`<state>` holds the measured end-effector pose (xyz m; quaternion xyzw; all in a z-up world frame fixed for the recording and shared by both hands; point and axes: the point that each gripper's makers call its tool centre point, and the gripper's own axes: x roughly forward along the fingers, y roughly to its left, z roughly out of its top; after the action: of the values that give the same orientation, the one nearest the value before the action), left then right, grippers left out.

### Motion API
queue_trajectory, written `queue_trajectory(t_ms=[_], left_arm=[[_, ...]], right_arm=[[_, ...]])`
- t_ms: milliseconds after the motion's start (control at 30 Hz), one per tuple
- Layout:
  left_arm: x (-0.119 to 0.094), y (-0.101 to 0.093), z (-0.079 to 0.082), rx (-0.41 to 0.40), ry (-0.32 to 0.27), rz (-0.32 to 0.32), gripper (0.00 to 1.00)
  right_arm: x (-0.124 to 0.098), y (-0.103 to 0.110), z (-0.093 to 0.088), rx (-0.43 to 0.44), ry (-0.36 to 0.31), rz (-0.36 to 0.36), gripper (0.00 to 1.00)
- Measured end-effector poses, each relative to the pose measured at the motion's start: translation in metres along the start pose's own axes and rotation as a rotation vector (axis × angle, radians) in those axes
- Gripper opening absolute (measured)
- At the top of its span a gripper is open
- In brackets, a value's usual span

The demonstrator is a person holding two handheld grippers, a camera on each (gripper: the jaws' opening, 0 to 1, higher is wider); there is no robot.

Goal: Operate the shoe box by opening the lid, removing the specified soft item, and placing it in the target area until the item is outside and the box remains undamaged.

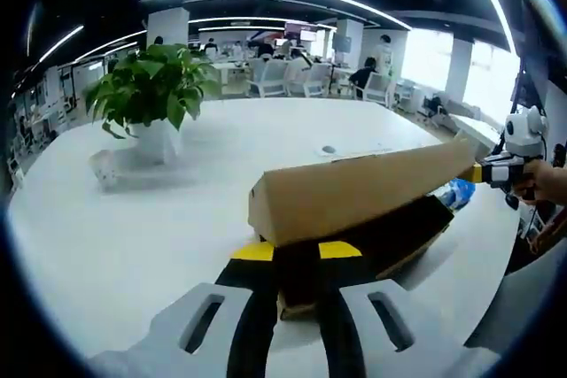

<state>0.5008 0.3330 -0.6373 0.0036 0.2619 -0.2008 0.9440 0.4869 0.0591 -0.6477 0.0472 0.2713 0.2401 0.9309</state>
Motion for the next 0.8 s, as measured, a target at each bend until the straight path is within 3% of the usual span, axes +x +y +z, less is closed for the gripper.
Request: queue_trajectory(t_ms=[800], left_arm=[[-0.001,-0.003,-0.024,0.004,0.043,-0.010,0.17]], right_arm=[[0.000,0.010,-0.024,-0.028,0.015,0.076,0.04]])
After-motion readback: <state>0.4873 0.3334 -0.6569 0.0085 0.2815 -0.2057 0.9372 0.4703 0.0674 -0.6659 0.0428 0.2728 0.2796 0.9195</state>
